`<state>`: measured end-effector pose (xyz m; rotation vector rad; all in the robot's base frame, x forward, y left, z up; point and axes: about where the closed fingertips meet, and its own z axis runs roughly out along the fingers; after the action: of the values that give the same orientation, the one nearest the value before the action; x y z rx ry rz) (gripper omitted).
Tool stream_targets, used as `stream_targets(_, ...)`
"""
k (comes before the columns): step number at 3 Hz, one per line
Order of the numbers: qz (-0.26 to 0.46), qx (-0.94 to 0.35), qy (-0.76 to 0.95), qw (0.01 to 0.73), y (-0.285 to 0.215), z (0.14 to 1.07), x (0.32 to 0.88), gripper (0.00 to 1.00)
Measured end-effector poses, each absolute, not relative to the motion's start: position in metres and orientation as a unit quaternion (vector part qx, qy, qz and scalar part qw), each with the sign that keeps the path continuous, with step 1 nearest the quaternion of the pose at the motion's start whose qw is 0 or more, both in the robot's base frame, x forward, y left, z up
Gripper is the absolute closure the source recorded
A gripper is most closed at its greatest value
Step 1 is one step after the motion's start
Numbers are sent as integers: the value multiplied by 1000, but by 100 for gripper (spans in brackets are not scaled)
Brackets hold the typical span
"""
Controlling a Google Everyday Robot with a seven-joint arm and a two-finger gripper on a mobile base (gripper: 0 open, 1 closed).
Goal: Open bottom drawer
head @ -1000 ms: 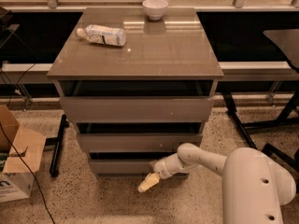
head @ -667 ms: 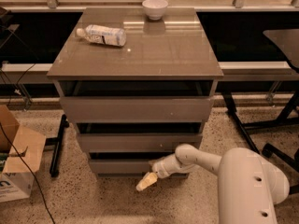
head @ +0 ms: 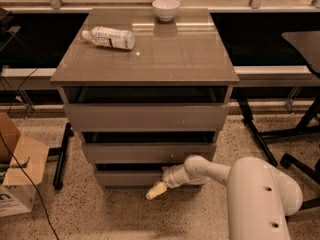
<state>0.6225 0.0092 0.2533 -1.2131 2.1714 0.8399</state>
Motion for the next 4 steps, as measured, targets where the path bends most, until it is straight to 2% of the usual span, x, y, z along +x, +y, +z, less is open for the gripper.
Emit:
stream_targets(2, 300, -439, 807, 257, 3, 217, 666, 0)
stream_targets(3, 302, -437, 808, 254, 3, 212, 667, 3)
stream_targets(4, 302, -437, 809, 253, 4, 211, 665, 25)
